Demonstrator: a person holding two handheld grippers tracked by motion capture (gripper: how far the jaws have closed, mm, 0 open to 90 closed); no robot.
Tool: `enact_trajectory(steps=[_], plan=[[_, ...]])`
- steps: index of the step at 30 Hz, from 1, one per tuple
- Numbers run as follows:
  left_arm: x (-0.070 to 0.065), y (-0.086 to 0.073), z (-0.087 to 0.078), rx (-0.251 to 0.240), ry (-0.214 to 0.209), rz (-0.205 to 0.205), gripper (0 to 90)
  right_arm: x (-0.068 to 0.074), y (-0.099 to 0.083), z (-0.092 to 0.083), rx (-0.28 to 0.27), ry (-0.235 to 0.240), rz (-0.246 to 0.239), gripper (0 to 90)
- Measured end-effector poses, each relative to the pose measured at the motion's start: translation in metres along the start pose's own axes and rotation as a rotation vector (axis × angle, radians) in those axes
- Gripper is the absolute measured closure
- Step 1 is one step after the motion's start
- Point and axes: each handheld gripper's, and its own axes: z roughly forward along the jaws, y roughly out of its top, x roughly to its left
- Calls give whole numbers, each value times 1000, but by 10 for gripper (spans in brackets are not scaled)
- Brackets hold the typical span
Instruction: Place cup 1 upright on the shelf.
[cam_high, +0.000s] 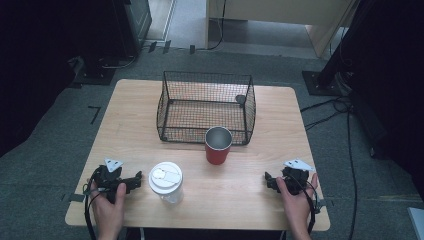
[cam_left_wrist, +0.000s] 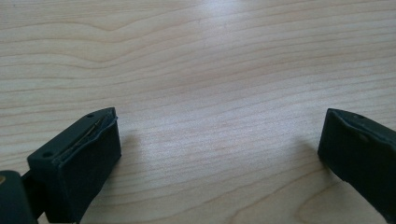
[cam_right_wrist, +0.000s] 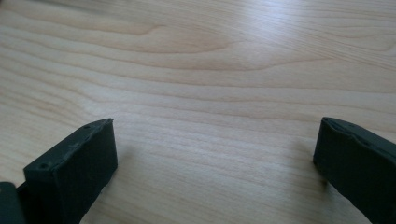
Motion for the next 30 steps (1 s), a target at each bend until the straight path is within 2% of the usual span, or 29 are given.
enact_trajectory(steps=[1, 4, 8, 11, 12, 16, 17, 18, 30], plan=[[0, 0, 0, 0, 0, 0, 0, 1, 0, -1, -8, -10, 30, 0], [0, 0, 0, 0, 0, 0, 0, 3, 0, -1, -17, 3, 40, 0], [0, 0, 0, 1, 0, 1, 0, 15, 6, -8, -66, 43, 6, 0], [0, 0, 0, 0, 0, 1, 0, 21, 11, -12, -82, 61, -3, 0], [0, 0, 0, 0, 0, 1, 0, 27, 16, -16, -105, 82, -7, 0], [0, 0, 0, 1, 0, 1, 0, 37, 26, -22, -133, 138, -7, 0], [0, 0, 0, 1, 0, 1, 0, 37, 26, -22, -133, 138, -7, 0], [0, 0, 0, 1, 0, 1, 0, 43, 30, -25, -144, 162, -12, 0], [0, 0, 0, 0, 0, 1, 0, 68, 52, -35, -187, 221, -76, 0]])
